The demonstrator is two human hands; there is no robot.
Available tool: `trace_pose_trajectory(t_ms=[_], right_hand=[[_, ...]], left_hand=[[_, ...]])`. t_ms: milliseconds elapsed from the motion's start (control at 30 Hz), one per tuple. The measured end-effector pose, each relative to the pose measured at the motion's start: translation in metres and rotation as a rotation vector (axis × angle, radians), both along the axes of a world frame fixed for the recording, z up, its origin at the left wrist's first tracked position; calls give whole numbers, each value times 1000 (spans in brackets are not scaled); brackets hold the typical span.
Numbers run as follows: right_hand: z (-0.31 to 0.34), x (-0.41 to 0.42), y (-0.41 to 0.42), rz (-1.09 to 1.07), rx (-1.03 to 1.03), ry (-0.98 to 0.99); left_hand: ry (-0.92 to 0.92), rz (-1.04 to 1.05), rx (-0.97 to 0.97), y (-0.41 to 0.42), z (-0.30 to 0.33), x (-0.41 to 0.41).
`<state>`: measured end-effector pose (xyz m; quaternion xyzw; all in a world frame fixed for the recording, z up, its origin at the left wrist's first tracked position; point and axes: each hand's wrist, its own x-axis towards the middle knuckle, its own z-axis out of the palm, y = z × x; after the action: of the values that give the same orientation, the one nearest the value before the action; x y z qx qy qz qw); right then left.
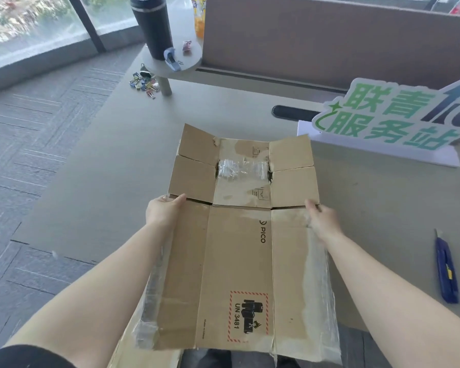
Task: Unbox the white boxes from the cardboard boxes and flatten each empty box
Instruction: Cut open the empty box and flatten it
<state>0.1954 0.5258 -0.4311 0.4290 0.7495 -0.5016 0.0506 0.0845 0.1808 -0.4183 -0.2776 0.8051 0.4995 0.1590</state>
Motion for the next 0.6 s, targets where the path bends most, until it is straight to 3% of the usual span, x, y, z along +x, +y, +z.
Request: trace_pose_trajectory(t_ms=[333,600], right_hand=[[65,-22,-22,396,49,238],[123,-24,-160,834,74,419]], left_hand=[[255,390,15,-31,60,113],[346,813,-57,-129,121,254]])
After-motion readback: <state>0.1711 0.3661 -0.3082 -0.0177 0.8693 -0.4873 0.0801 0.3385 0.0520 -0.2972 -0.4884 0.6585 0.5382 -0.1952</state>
